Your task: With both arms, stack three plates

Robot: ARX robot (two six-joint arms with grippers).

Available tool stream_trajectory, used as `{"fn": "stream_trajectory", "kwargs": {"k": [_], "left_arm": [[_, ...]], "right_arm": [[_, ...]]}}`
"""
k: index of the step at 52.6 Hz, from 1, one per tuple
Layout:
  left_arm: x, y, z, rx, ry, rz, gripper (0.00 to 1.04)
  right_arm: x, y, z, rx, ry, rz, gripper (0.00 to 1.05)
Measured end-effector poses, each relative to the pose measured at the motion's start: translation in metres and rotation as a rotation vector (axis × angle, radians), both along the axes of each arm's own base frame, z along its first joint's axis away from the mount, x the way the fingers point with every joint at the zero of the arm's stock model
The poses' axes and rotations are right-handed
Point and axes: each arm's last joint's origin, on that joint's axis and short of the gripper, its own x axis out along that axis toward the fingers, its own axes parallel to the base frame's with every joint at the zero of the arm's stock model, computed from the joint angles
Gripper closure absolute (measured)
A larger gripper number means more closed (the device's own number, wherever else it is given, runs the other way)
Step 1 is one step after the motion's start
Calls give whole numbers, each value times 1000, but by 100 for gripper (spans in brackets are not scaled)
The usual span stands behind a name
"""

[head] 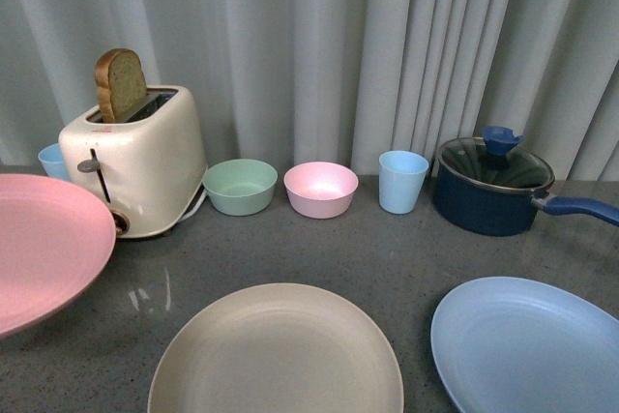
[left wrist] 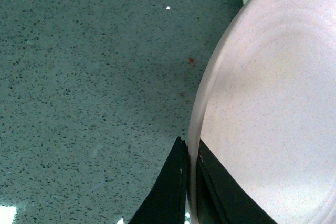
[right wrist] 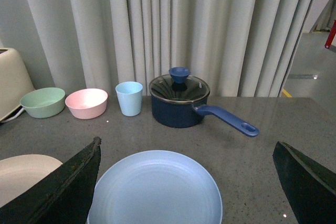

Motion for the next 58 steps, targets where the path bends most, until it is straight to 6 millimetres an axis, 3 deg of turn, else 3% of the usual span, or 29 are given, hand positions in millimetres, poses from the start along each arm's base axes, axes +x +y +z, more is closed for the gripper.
{"fn": "stream_trajectory", "kwargs": {"k": [7, 23, 31, 48, 58], "left_arm": [[-5, -18, 12, -8, -26, -44, 101], [-28, -100, 22, -49, -76, -256, 101], [-39, -129, 21, -40, -70, -324, 101], [-44, -203, -3, -22, -33, -402, 101], [-37, -218, -26, 6, 21, -354, 101]], "right_arm": [[0, 0, 0, 0, 0, 0, 7], [0, 0, 0, 0, 0, 0, 7], [0, 0, 0, 0, 0, 0, 7], [0, 0, 0, 0, 0, 0, 7], [0, 0, 0, 0, 0, 0, 7]]}}
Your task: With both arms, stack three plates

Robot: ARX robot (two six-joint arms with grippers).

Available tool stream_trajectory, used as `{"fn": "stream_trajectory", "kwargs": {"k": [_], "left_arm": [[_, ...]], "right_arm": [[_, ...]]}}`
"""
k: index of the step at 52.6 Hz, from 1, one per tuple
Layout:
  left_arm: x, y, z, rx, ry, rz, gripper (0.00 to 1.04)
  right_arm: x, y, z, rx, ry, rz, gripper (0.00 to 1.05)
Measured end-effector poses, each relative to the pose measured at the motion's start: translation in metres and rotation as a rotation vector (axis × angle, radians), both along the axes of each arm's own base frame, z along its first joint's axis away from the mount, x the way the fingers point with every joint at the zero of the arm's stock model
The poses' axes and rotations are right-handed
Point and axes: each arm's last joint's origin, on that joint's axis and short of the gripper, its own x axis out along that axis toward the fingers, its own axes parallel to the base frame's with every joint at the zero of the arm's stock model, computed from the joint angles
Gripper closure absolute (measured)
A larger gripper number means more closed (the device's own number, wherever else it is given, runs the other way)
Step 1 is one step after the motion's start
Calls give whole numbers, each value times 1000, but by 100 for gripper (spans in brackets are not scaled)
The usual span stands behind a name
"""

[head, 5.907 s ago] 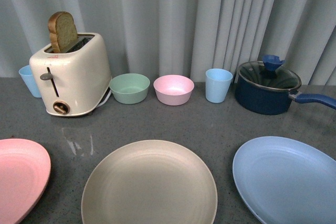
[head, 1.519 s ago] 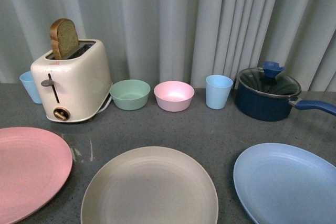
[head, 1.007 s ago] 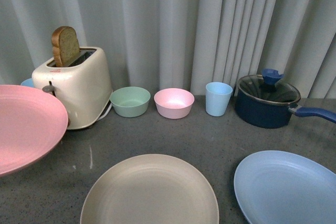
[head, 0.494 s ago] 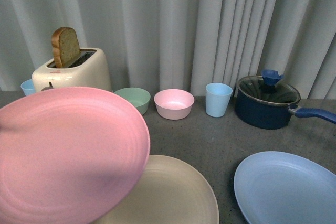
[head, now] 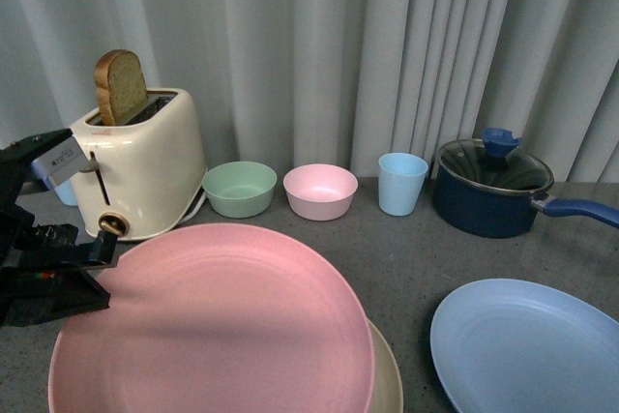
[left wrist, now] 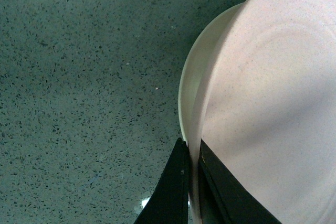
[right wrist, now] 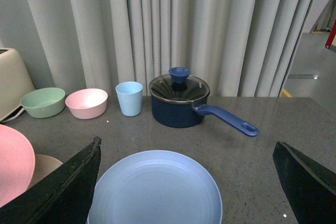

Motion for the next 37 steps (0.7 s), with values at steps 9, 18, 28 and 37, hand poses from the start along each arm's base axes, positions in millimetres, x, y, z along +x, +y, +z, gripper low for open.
{"fn": "stream_trajectory", "kwargs": {"k": [9, 18, 28, 37], "left_arm": [[3, -5, -11, 15, 27, 18, 101], [3, -14, -16, 4, 35, 15, 101], [3, -28, -21, 15, 38, 20, 101], [3, -35, -28, 18, 57, 20, 101]], "right_arm": [[0, 0, 0, 0, 0, 0, 7], [0, 0, 0, 0, 0, 0, 7], [0, 0, 0, 0, 0, 0, 7], [0, 0, 0, 0, 0, 0, 7]]}}
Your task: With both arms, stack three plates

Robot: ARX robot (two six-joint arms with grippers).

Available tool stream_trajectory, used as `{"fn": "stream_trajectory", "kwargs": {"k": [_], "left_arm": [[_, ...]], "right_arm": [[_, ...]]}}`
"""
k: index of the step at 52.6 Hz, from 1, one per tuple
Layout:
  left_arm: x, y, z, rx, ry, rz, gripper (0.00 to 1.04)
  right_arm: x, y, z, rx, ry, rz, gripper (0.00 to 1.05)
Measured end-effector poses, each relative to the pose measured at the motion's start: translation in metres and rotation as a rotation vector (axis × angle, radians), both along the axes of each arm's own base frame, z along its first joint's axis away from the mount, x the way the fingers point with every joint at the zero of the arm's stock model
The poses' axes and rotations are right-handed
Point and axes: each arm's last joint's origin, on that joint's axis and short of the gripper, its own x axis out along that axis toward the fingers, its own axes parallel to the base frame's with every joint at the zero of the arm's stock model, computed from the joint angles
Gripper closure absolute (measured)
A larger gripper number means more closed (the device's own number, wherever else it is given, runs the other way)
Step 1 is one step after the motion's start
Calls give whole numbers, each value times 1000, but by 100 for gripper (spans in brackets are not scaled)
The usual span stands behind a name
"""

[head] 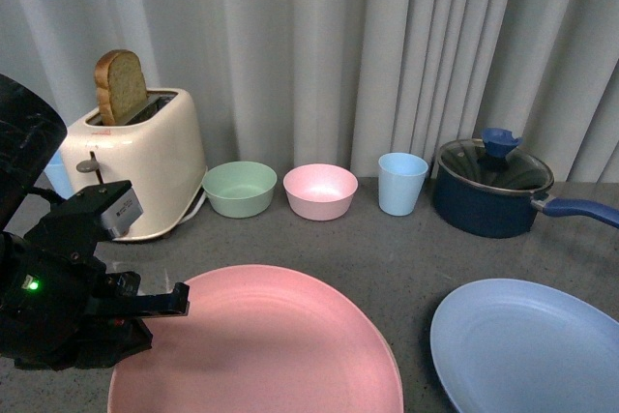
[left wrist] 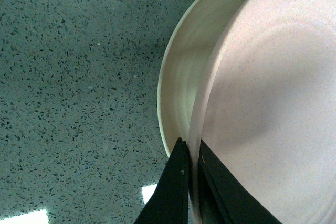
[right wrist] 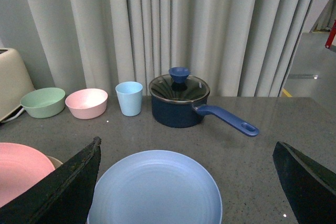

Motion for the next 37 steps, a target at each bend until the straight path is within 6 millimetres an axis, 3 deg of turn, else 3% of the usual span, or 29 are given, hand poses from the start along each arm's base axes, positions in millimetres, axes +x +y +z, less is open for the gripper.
{"fn": "stream_trajectory", "kwargs": {"k": [28, 37], "left_arm": [[13, -6, -2, 11, -7, 18, 101], [14, -3, 0, 14, -20, 34, 76]], "right_arm": [[0, 0, 0, 0, 0, 0, 7], [0, 0, 0, 0, 0, 0, 7]]}}
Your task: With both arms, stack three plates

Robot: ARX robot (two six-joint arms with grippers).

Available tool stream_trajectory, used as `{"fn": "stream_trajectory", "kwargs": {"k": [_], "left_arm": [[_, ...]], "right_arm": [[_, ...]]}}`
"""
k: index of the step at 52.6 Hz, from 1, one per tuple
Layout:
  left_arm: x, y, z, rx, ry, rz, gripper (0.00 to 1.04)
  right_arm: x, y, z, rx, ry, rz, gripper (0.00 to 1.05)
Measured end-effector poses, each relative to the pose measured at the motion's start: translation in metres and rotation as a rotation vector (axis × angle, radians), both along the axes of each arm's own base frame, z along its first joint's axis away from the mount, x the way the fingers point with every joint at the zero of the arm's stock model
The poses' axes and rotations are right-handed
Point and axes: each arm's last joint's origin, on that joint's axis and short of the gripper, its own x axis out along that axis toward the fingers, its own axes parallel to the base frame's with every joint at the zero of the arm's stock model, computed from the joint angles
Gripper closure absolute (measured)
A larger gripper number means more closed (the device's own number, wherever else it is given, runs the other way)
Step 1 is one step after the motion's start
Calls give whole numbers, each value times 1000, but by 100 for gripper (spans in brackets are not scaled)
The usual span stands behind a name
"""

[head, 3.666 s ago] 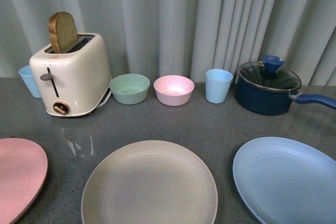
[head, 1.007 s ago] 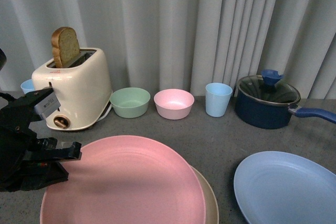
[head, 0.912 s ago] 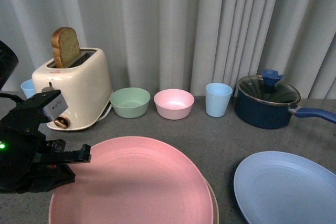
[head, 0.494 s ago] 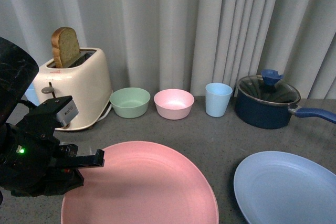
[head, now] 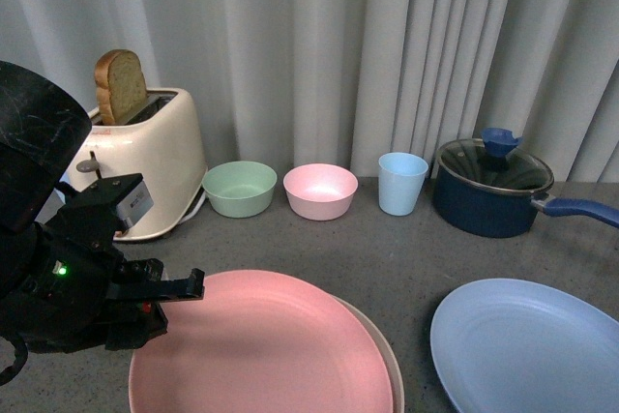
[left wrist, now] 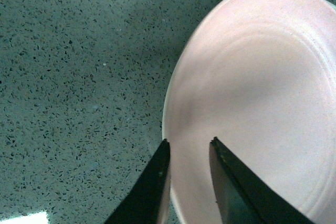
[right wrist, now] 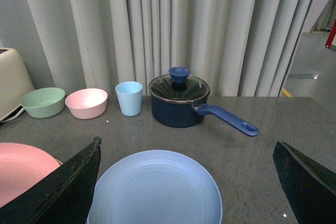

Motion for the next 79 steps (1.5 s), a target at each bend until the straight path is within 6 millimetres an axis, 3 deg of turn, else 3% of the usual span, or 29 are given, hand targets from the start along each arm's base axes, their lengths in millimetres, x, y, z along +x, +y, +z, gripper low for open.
{"fn": "stream_trajectory", "kwargs": {"k": [4, 10, 19, 24, 28, 35, 40, 57, 79], "left_arm": [[1, 5, 5, -6, -20, 12, 61], [-1, 17, 32, -43, -144, 35, 37], [-31, 29, 79, -136, -449, 64, 8], [-52, 32, 98, -125, -564, 80, 8], [-55, 32, 105, -127, -593, 79, 7], [-72, 38, 78, 82, -873, 189, 31], [-90, 44, 79, 102, -967, 201, 48], [-134, 59, 64, 110, -978, 171, 102], [-172, 65, 50, 128, -990, 188, 101]], "right_arm": [[0, 0, 0, 0, 0, 0, 7], [0, 0, 0, 0, 0, 0, 7], [0, 0, 0, 0, 0, 0, 7], [0, 0, 0, 0, 0, 0, 7], [0, 0, 0, 0, 0, 0, 7], [0, 0, 0, 0, 0, 0, 7], [0, 0, 0, 0, 0, 0, 7], [0, 0, 0, 0, 0, 0, 7], [0, 0, 0, 0, 0, 0, 7]]}}
